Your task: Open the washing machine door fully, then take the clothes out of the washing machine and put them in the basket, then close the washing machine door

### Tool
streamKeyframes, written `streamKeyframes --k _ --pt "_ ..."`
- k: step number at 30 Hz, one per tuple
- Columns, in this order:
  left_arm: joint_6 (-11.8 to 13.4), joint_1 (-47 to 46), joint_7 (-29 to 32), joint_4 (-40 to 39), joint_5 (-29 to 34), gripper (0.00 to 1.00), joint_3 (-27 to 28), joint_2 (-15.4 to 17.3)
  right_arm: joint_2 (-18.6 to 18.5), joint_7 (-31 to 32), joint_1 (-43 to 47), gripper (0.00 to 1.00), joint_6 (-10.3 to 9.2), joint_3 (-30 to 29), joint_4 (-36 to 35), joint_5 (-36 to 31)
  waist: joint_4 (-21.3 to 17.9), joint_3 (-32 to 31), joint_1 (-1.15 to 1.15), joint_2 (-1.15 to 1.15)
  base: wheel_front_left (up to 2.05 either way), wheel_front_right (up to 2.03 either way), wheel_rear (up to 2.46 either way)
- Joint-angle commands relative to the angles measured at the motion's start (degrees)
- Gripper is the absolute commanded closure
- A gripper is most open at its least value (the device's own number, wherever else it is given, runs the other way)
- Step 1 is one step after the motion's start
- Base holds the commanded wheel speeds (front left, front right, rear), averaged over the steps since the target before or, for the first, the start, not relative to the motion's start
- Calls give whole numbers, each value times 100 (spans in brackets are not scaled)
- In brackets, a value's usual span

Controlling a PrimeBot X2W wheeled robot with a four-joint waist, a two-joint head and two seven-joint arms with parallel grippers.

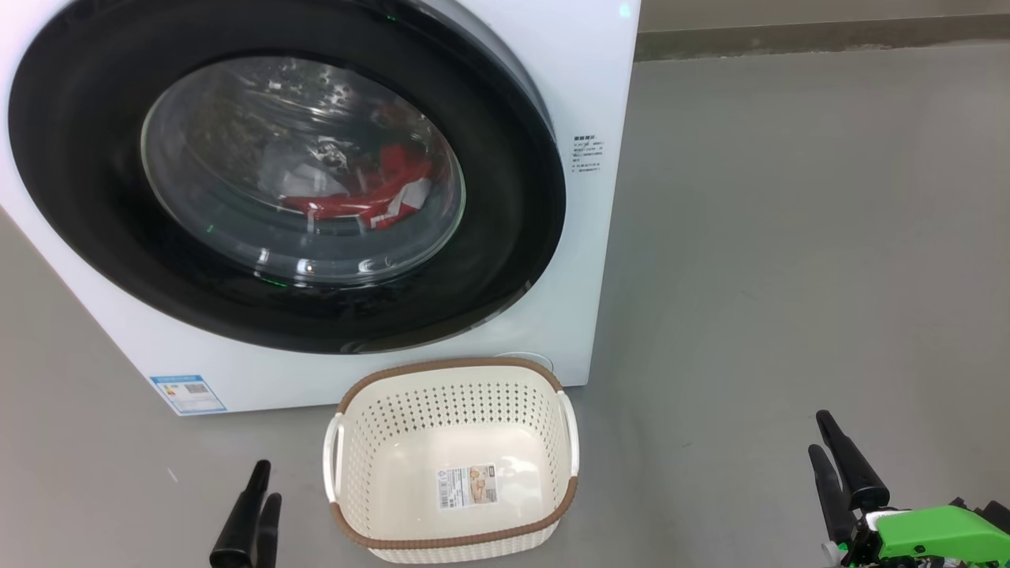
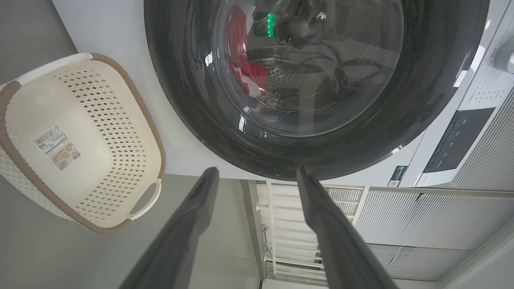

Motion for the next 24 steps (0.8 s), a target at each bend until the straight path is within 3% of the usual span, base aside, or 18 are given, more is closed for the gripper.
streamKeyframes --k 1,9,24 --pt "-6 -118 -58 -195 56 0 -2 70 -58 -59 -128 0 0 32 -179 -45 5 -8 11 0 0 0 0" --pt "-9 -57 -196 -326 402 0 -46 136 -72 -194 -59 0 0 122 -250 -316 18 3 0 0 0 0 0" --pt "-14 25 -450 -516 1705 0 -43 141 -118 -447 19 0 1 311 -360 -1225 36 31 0 0 0 0 0"
